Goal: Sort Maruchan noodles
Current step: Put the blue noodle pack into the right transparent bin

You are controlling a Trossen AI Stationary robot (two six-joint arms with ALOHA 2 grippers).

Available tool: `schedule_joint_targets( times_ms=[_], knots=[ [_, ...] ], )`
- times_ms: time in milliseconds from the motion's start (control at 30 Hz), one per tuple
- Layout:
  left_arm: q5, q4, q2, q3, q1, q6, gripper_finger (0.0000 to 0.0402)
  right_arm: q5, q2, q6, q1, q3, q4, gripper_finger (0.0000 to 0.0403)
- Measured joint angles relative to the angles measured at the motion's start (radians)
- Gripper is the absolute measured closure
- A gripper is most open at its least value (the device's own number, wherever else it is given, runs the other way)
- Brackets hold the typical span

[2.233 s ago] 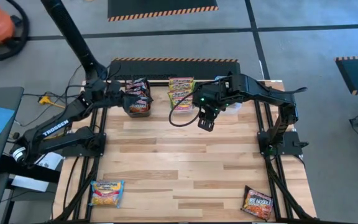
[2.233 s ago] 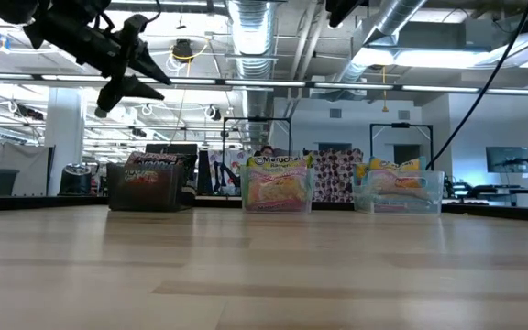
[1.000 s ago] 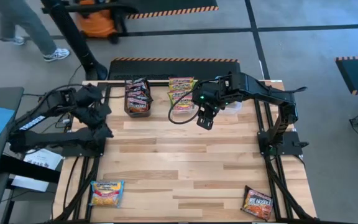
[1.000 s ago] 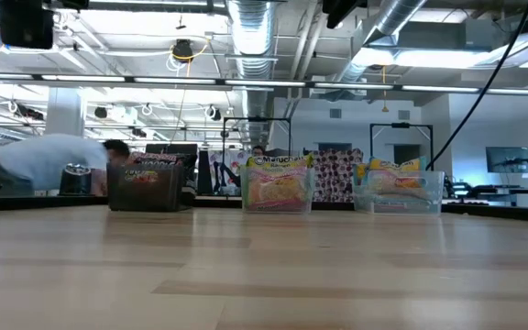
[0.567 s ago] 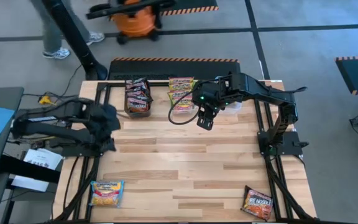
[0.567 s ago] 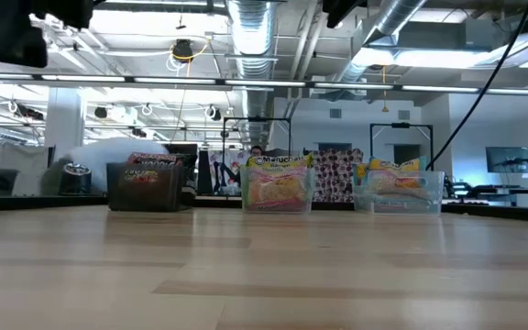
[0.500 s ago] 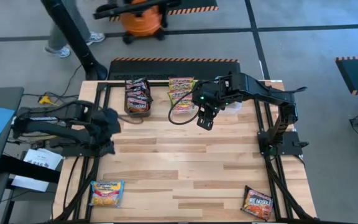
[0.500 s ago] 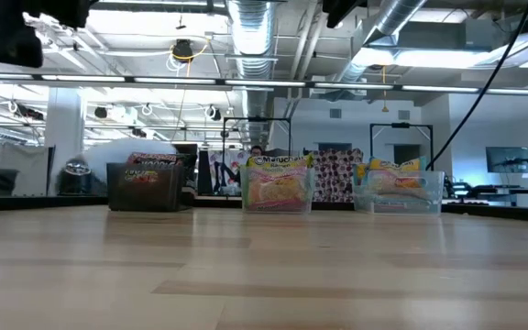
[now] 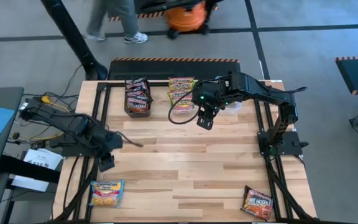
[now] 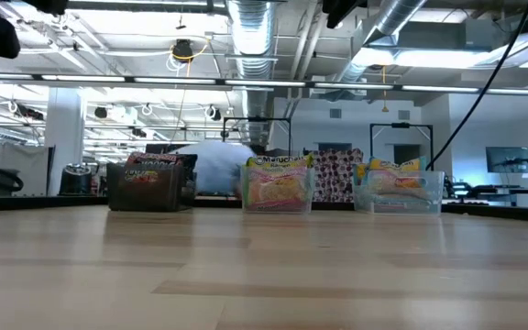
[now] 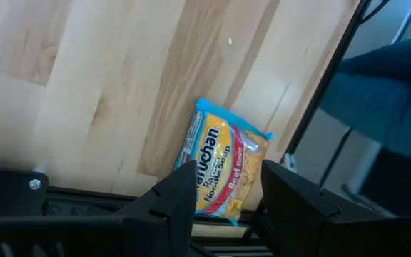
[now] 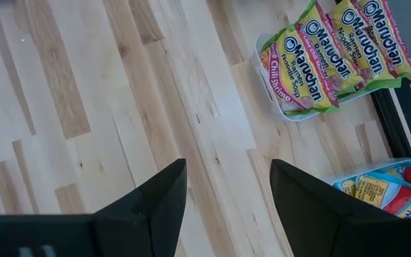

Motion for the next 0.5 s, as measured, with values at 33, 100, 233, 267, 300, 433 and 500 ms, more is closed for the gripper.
schedule_joint_targets(
  times_ms=[33,100,233,267,300,433,500],
  knots=[
    [-0.016,0.009,0.013,0.0,-0.029,-0.009,0.0258,0.0,0.0,0.0,0.0,0.0,0.0,0.0176],
    [-0.044,0.032,0.039,0.0,-0.08,-0.035,0.0258,0.0,0.0,0.0,0.0,0.0,0.0,0.0176],
    [-0.078,0.054,0.096,0.0,-0.173,-0.08,0.0258,0.0,0.0,0.0,0.0,0.0,0.0,0.0176],
    [-0.08,0.06,0.11,0.0,-0.192,-0.086,0.0258,0.0,0.0,0.0,0.0,0.0,0.0,0.0176],
    [-0.081,0.069,0.126,0.0,-0.212,-0.093,0.0258,0.0,0.0,0.0,0.0,0.0,0.0,0.0176],
    [-0.081,0.103,0.193,0.0,-0.283,-0.14,0.0258,0.0,0.0,0.0,0.0,0.0,0.0,0.0176],
    [-0.079,0.111,0.23,0.0,-0.312,-0.157,0.0258,0.0,0.0,0.0,0.0,0.0,0.0,0.0176]
  ],
)
